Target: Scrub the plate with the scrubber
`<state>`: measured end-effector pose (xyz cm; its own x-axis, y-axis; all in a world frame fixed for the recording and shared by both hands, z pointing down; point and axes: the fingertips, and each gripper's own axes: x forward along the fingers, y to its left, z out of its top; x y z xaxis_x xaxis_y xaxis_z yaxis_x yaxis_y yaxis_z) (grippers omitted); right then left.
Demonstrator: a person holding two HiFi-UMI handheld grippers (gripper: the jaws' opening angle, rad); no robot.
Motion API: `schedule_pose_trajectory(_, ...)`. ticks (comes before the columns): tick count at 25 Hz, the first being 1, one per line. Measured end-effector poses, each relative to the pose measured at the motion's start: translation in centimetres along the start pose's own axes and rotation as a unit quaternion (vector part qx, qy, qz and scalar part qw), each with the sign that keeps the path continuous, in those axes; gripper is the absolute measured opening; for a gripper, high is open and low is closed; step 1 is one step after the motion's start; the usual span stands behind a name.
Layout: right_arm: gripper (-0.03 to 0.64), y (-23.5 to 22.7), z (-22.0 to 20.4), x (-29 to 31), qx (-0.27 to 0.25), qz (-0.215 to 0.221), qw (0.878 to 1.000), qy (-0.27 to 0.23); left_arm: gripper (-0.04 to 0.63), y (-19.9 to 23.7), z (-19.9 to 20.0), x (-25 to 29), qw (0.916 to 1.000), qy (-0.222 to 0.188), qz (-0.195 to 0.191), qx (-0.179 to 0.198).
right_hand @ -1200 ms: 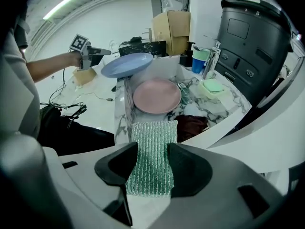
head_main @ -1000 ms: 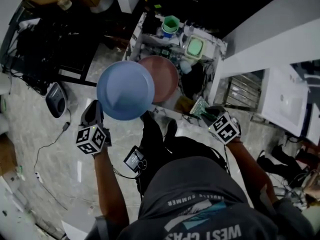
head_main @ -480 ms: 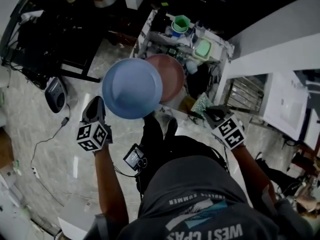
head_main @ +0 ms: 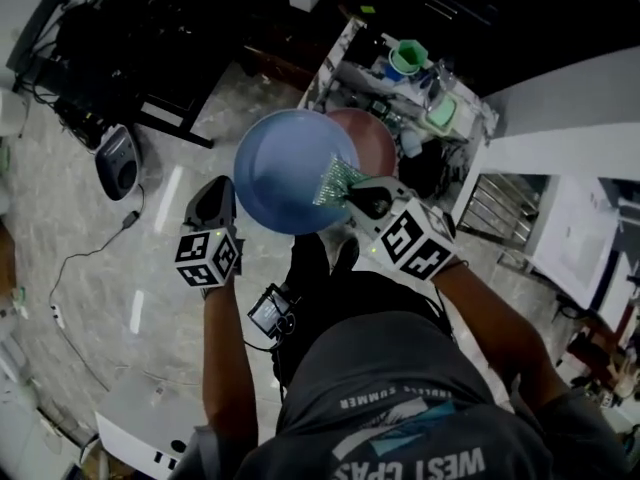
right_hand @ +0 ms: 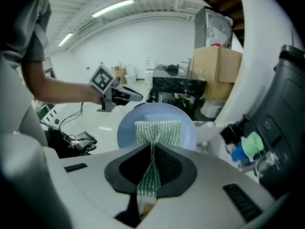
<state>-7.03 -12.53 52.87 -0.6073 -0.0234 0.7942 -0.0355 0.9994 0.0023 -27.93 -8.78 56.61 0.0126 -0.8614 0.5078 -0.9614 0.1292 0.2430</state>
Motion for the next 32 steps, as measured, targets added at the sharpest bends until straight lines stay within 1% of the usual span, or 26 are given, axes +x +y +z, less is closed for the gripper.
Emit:
schedule_pose_trajectory(3,0.052,1.1,2.5,3.2,-0.045,0.028,0.999,0.009,0.006,0.4,-0.6,0.6,1.0,0.005,0.001,-0.007)
schedule_pose_trajectory(6,0.054,2.7,3.6,6.1,-0.076,0.055,0.995,0.03,0.014,0.9,-1.2,0.9,0.9998,0.007,-0.001,-0.018)
schedule_pose_trajectory(11,0.058,5.3,2.5,9.9,-0.12,0.098,0.984,0.09,0.014,0.8,-1.7,1.3,0.999,0.002,-0.028,-0.036)
schedule_pose_trajectory(14,0.06,6.3,2.2,11.3,-0.133,0.113,0.979,0.106,0.014,0.8,-1.6,1.4,0.998,-0.003,-0.048,-0.042)
schedule_pose_trajectory(19,0.063,5.2,4.2,13.1,-0.13,0.105,0.981,0.102,0.014,1.1,-1.6,1.5,0.9968,-0.003,-0.066,-0.045)
schedule_pose_trajectory(25,0.068,0.6,6.0,14.6,-0.111,0.072,0.986,0.101,0.014,1.3,-2.3,1.5,0.9967,0.011,-0.07,-0.041)
schedule_pose_trajectory(29,0.071,-2.0,4.9,13.6,-0.097,0.051,0.987,0.117,0.014,1.4,-2.6,1.5,0.9964,0.015,-0.073,-0.041)
schedule_pose_trajectory(32,0.074,-2.3,3.3,12.2,-0.089,0.047,0.987,0.128,0.014,1.4,-2.5,1.4,0.9965,0.015,-0.073,-0.039)
